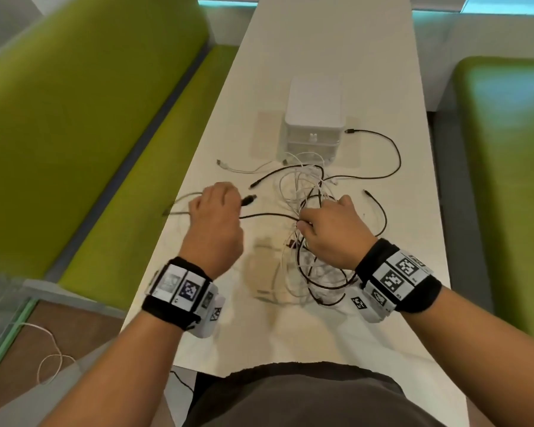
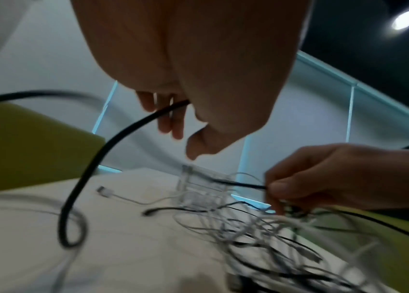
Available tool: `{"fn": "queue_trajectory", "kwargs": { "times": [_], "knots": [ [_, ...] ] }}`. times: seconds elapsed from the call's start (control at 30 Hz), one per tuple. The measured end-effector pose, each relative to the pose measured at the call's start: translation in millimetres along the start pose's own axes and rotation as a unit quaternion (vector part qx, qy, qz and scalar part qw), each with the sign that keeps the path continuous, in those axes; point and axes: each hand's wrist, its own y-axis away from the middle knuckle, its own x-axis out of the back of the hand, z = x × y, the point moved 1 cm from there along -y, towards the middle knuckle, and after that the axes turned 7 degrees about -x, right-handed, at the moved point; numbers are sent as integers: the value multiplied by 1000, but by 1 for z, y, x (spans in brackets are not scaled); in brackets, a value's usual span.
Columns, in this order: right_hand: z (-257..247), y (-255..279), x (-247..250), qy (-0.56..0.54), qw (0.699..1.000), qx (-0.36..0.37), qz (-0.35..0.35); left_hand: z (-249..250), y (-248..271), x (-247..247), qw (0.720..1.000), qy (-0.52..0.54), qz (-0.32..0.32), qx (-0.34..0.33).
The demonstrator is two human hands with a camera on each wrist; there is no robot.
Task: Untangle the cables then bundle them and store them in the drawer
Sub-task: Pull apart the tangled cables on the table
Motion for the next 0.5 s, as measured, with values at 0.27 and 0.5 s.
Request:
{"fn": "queue_trajectory", "kwargs": {
  "times": [0.27, 0.5],
  "knots": [
    [2, -1, 6, -66, 995, 71, 25, 39, -5, -8, 957, 265, -118, -20],
    [30, 2, 8, -81, 997, -6, 11, 9, -12, 16, 978, 207, 11, -34]
  ]
}}
